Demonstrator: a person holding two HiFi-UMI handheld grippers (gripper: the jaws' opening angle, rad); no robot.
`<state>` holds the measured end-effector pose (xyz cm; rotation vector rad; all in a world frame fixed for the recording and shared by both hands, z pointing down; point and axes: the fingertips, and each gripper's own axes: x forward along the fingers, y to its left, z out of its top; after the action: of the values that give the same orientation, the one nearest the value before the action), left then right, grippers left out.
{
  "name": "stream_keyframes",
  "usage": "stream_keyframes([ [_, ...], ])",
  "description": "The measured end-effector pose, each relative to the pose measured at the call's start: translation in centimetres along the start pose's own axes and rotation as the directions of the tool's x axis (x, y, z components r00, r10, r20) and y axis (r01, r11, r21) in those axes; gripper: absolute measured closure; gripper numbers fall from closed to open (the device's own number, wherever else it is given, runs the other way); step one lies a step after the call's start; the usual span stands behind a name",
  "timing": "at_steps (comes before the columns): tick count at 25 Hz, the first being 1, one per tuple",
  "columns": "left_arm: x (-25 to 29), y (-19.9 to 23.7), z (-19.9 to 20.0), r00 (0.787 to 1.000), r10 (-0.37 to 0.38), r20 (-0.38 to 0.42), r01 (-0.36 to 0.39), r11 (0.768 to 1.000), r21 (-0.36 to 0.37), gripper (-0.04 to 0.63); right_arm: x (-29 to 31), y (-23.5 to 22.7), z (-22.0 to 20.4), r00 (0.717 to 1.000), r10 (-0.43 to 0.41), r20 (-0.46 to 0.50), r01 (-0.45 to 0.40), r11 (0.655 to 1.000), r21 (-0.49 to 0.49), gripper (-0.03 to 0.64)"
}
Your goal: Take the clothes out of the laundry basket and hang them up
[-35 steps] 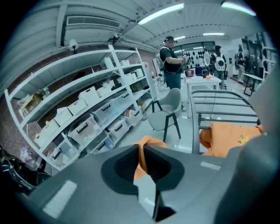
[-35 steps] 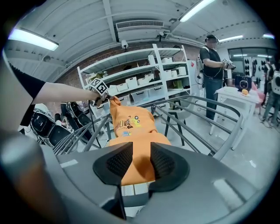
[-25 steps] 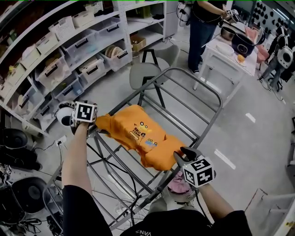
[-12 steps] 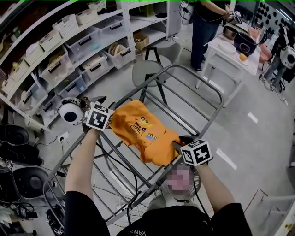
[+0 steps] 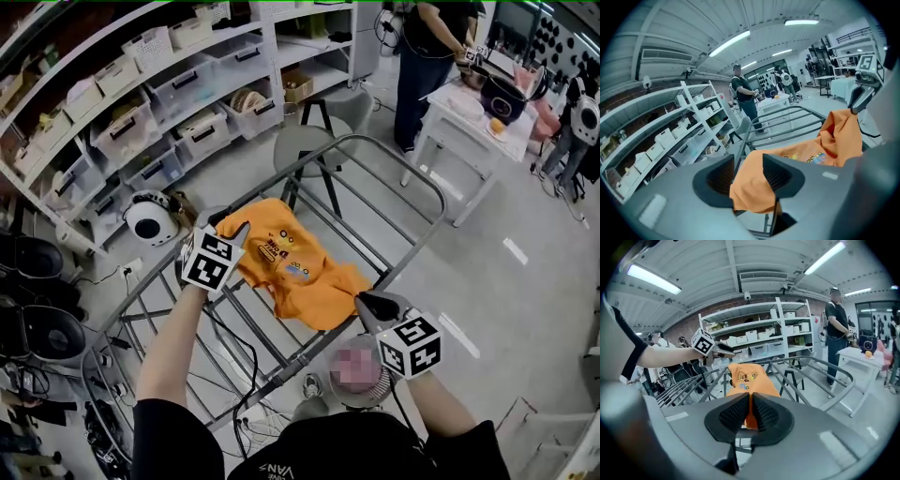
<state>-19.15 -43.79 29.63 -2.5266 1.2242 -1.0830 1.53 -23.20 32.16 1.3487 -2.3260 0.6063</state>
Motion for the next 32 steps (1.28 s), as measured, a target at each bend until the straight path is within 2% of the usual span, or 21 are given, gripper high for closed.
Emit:
stream_keyframes([
  [6,-3.5,-3.5,1.9,0.999,0.029,0.036,-0.028,0.999,-0.015,0.433,-4.8,2.4,-2.3,0.995,0.101,0.027,-0.101,0.995,0.0,0.588],
  [12,-7.7,-6.7,3.8,0.995,0.08,0.052,-0.08,0.997,-0.007,0.433,-7.4,3.9,-7.7,0.981,0.19,-0.049,-0.189,0.982,0.016,0.588],
  [17,-9.6,-11.0,4.2,0.994,0.109,0.017,-0.109,0.994,0.022,0.433,-7.3,4.4,-11.5,0.963,0.259,-0.073,-0.253,0.964,0.08,0.589],
  [25,-12.0,-18.0,4.4,0.987,0.153,-0.045,-0.147,0.982,0.121,0.432,-7.7,4.5,-15.4,0.948,0.308,-0.079,-0.294,0.944,0.152,0.595],
  [29,-13.0,-20.7,4.0,0.985,0.162,-0.056,-0.155,0.981,0.113,0.433,-7.6,4.4,-17.0,0.946,0.313,-0.084,-0.297,0.942,0.158,0.597],
  [32,-13.6,-22.7,3.7,0.984,0.168,-0.06,-0.162,0.982,0.092,0.433,-7.7,4.2,-18.4,0.942,0.313,-0.123,-0.295,0.944,0.148,0.593],
])
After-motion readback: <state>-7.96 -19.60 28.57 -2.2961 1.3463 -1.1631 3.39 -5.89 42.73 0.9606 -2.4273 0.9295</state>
